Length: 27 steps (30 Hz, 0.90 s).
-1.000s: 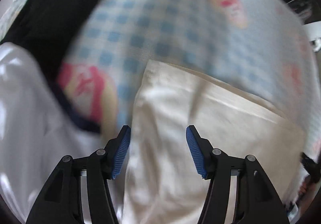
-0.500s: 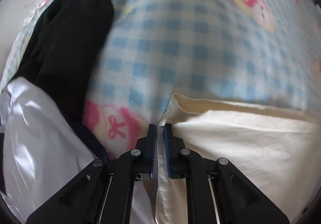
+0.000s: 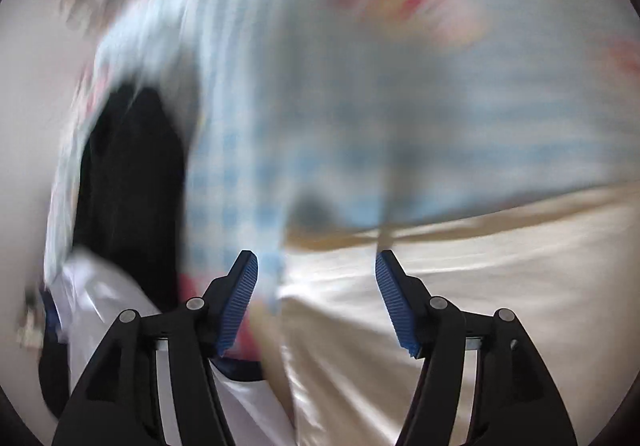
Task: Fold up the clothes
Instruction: 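Lift the cream shirt edge with both grippers and fold it over the body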
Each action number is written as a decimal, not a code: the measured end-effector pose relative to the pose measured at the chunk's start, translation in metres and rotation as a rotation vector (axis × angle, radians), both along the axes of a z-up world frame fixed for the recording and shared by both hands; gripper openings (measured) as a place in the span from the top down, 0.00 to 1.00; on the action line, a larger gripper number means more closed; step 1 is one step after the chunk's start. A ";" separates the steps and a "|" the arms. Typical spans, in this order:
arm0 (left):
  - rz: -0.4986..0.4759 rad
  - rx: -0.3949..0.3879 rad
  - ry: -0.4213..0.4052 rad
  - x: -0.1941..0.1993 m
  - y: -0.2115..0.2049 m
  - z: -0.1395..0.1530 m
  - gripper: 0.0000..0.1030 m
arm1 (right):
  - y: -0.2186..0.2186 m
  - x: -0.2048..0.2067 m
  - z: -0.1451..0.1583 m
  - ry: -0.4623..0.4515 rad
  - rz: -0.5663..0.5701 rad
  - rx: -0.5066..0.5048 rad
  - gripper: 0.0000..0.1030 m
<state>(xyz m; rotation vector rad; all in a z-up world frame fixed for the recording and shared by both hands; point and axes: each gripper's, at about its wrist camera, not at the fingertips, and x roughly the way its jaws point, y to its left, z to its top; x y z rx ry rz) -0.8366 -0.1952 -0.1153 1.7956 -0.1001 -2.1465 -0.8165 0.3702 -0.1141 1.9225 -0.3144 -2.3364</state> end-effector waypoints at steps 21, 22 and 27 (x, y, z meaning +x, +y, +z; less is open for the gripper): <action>0.096 0.185 0.360 0.012 -0.020 0.040 0.95 | 0.021 0.045 0.040 0.304 -0.062 0.112 0.96; 0.075 0.208 0.415 0.019 -0.016 0.059 0.95 | 0.020 0.048 0.050 0.343 -0.074 0.087 0.97; 0.017 0.262 0.535 0.039 -0.014 0.103 0.95 | 0.026 0.095 0.135 0.589 -0.055 -0.002 0.97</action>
